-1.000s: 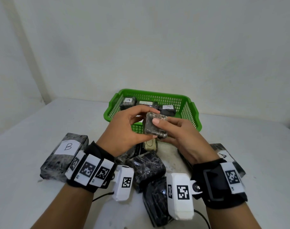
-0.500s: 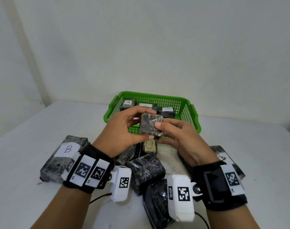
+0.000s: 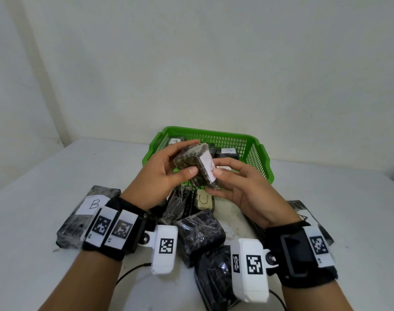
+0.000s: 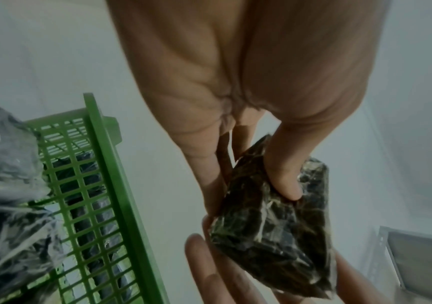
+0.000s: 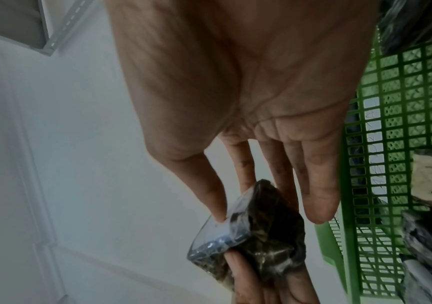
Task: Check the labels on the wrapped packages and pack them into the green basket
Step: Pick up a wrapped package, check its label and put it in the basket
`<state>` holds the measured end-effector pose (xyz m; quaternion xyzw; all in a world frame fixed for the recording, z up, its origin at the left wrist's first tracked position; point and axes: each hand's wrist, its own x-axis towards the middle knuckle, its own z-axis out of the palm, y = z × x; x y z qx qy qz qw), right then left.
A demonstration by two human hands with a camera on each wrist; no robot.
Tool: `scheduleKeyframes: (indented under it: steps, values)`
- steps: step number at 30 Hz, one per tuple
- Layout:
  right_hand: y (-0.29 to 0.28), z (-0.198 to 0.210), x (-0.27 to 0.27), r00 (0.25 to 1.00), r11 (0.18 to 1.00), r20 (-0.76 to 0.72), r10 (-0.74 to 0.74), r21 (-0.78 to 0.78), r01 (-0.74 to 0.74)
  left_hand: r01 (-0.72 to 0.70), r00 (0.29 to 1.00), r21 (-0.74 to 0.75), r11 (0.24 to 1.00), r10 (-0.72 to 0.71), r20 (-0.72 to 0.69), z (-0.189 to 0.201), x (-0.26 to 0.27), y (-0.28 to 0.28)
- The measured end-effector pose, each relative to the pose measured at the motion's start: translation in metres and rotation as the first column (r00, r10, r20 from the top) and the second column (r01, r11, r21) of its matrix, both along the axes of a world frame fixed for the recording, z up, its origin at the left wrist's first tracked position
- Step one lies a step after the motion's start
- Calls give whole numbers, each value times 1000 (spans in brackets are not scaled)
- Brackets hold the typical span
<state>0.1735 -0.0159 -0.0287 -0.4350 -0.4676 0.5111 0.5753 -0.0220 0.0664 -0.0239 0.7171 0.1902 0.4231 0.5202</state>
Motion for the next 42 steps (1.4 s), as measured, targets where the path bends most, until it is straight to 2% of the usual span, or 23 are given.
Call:
scheduleKeyframes:
  steps: [3, 8, 14, 19, 23, 27, 30, 36, 39, 42]
  values:
    - [1, -2, -1, 1000, 1000, -23, -5, 4, 5, -3, 1000, -1, 1000, 3, -27, -1, 0, 1]
    - [2, -2, 1, 992, 991, -14, -126, 49, 127, -20, 999, -7, 1000, 20, -26, -1, -1, 0]
    - [3, -4, 3, 980, 988, 141, -143, 74, 133, -58, 998, -34, 998, 57, -29, -4, 6, 0]
    - [2, -3, 3, 967, 984, 197, -159, 111, 139, -87, 996, -141, 986, 82, -42, -9, 9, 5]
    - [6, -3, 1, 972, 974, 75, -224, 42, 221, -118, 993, -206, 971, 118, -16, -7, 12, 2]
    - [9, -2, -3, 967, 969, -47, -249, 0, 249, -58, 997, -272, 961, 68, 27, -2, 13, -5]
    - [12, -3, -4, 967, 968, -60, -249, -39, 247, -136, 991, -189, 973, 129, -47, -3, 13, -4]
    - [27, 5, 3, 972, 967, 101, -212, -126, 224, -161, 986, -231, 960, 143, -91, 5, 13, 7]
    - [36, 15, 3, 967, 970, 199, -160, -148, 191, -157, 980, -224, 962, 125, -152, 11, 11, 16]
    - [50, 27, 1, 966, 973, 234, -114, -170, 156, -139, 971, -208, 968, 93, -220, 24, 7, 31]
